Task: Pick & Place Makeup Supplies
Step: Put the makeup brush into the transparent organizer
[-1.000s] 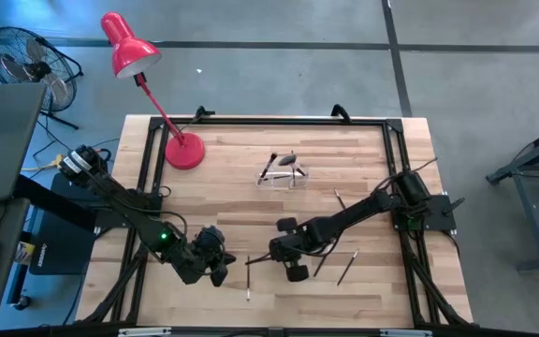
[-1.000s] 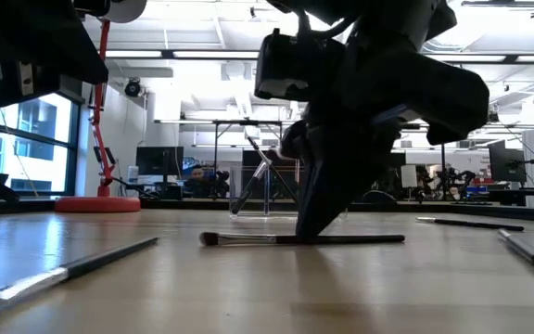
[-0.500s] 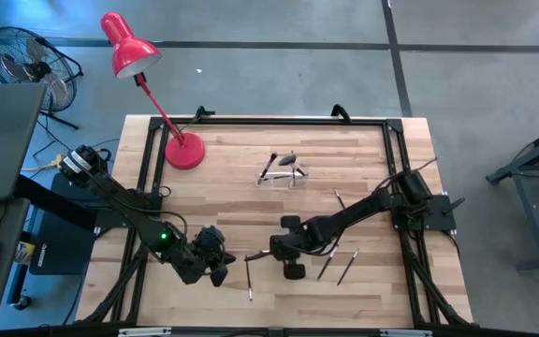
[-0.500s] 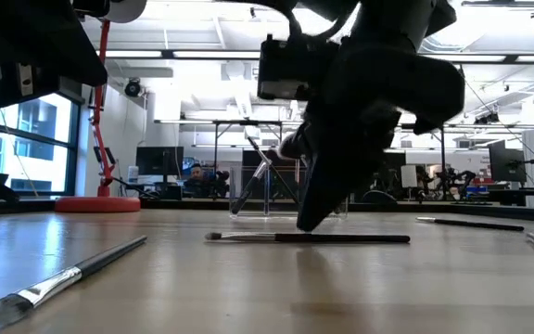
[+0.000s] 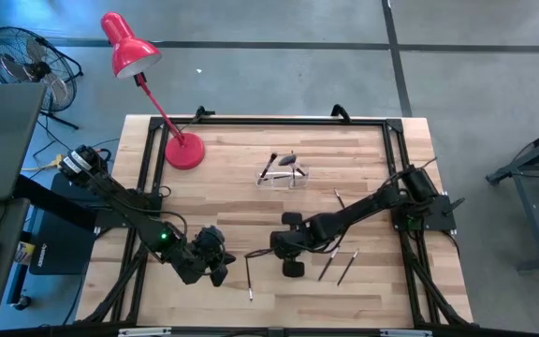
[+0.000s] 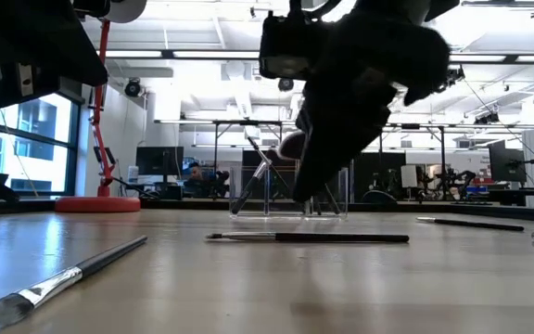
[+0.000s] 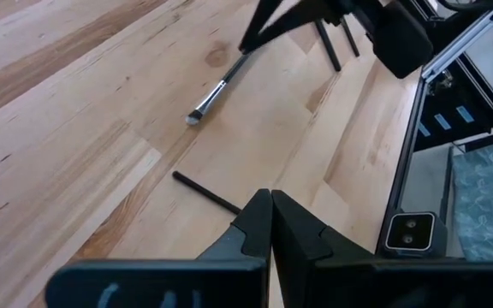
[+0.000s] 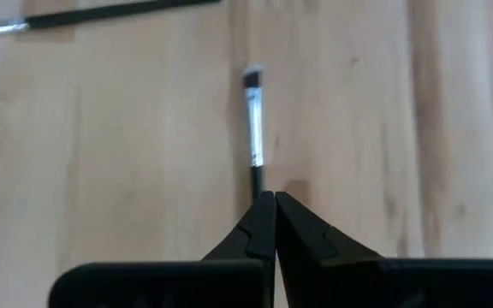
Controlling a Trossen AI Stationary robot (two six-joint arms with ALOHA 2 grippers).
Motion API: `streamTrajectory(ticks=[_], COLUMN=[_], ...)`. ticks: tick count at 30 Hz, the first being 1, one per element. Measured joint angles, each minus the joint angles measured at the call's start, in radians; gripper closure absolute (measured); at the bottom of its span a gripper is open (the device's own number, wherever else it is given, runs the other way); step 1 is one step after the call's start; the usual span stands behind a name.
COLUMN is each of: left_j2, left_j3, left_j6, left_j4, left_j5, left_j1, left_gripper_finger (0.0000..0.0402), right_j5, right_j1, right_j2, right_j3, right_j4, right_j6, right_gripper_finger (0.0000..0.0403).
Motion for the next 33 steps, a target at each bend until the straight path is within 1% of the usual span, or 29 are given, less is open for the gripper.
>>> streamTrajectory(ticks=[4, 9, 12, 16, 21, 24, 26, 30, 33], left_j2=[0.000, 0.000, 0.000, 0.000, 0.000, 0.000, 0.000, 0.000, 0.000], left_j3=[0.000, 0.000, 0.000, 0.000, 0.000, 0.000, 0.000, 0.000, 0.000], left_j6=[0.000, 0.000, 0.000, 0.000, 0.000, 0.001, 0.029, 0.151, 0.244], left_j4=[0.000, 0.000, 0.000, 0.000, 0.000, 0.000, 0.003, 0.025, 0.062], left_j5=[0.000, -0.002, -0.003, -0.008, -0.046, -0.073, -0.090, -0.117, -0.082], left_j1=[0.000, 0.000, 0.000, 0.000, 0.000, 0.000, 0.000, 0.018, 0.065], left_gripper_finger=[0.0402, 0.0402, 0.0402, 0.0402, 0.0402, 0.0401, 0.0400, 0.0393, 0.0378], right_j5=[-0.027, -0.018, -0.041, -0.046, -0.056, -0.023, -0.017, -0.010, -0.004], right_j1=[0.001, 0.001, 0.000, 0.001, 0.002, 0.003, 0.003, 0.002, 0.002], right_j2=[0.000, 0.000, 0.000, 0.000, -0.006, -0.011, -0.011, -0.010, -0.008], right_j3=[0.000, 0.000, -0.008, -0.038, -0.098, -0.137, -0.156, -0.177, -0.177], right_j4=[-0.061, -0.137, -0.130, -0.112, -0.056, -0.029, -0.014, 0.013, 0.014], right_j6=[-0.004, -0.062, -0.074, -0.072, -0.042, -0.007, 0.012, 0.036, 0.040], right_gripper_finger=[0.0396, 0.0362, 0.0333, 0.0299, 0.0276, 0.0279, 0.0292, 0.0341, 0.0386])
